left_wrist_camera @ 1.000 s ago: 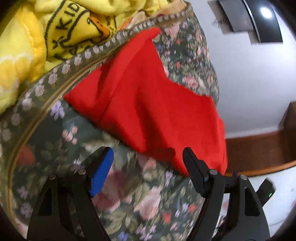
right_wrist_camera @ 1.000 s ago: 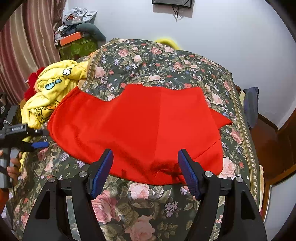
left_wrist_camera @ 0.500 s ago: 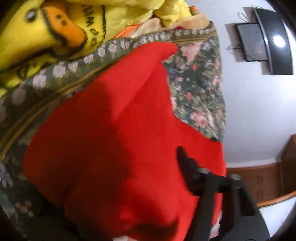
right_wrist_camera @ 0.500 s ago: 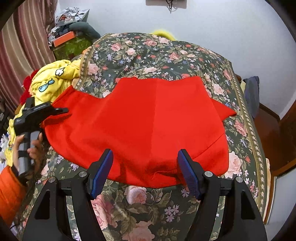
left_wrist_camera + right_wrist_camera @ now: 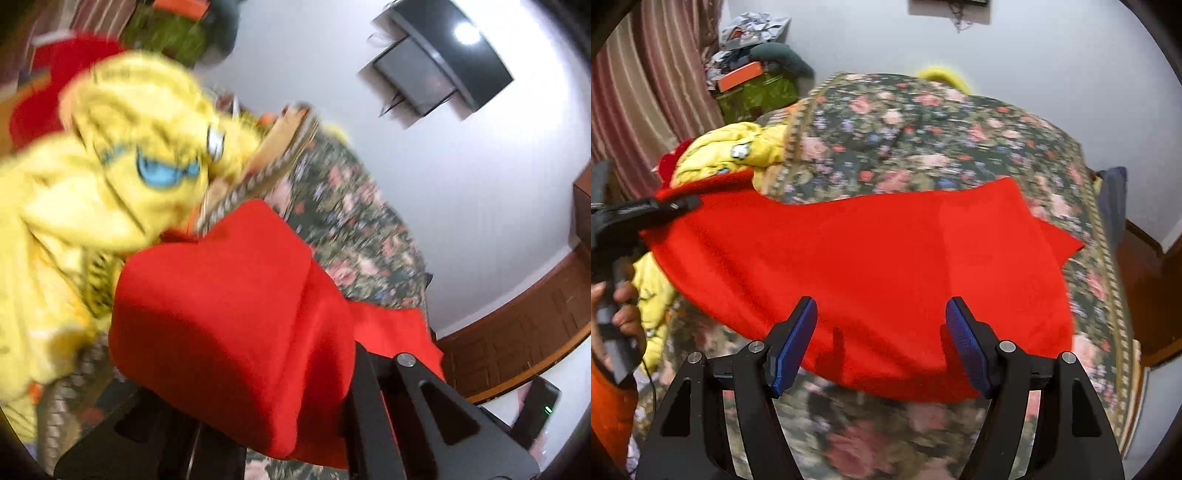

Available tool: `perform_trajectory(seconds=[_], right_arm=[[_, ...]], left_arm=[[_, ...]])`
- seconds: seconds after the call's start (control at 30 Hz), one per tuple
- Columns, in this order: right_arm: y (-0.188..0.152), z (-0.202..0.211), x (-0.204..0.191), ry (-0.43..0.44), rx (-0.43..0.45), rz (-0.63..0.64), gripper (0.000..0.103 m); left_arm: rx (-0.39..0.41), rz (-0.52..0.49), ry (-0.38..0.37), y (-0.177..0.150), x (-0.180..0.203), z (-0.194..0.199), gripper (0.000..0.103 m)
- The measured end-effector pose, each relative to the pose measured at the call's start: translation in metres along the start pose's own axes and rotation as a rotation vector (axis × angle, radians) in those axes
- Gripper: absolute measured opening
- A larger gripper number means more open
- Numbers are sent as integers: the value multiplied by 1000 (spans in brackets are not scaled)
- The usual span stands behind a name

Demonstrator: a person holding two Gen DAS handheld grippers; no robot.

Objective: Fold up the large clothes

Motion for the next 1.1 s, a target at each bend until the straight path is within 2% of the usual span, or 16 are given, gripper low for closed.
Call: perform_trajectory(seconds=[0.07, 0.17, 0.33, 0.43, 0.5, 0.63, 0.87, 1.0, 1.1], right_arm=[[8, -11, -19, 39, -9, 19, 69], [13, -31, -47, 91, -41, 59, 69], [0, -67, -86, 141, -123, 127, 69], [-13, -86, -101, 95, -155, 191, 73], [-20, -88, -107, 66, -140, 239, 77], [-19, -80, -108, 59, -131, 262, 77], [-20, -53, -70, 72, -85, 184, 77], [-31, -25, -23, 17, -30, 123, 77], [-44, 1, 22, -54, 3, 50, 77]], left_arm=[[17, -19, 3, 0, -1, 18, 3], [20, -60, 50, -7, -9, 31, 3], [23, -62, 127, -22, -36, 33, 3], [16, -71, 169, -29, -46, 32, 3], [6, -70, 176, -31, -49, 32, 3], [24, -92, 191, -32, -38, 31, 3], [46, -121, 129, -18, 22, 12, 3], [46, -187, 82, -16, 86, -16, 3], [11, -289, 10, -37, 154, -41, 3]])
Point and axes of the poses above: each gripper's, at about its wrist camera, not at the fingertips, and z roughly against the way its jaws point, x to its right, y to its top, the point moved 1 cm from there along -z, roughly the way its jaws point, and after that the axes turned 6 degrees about z, right-handed, at the moved point
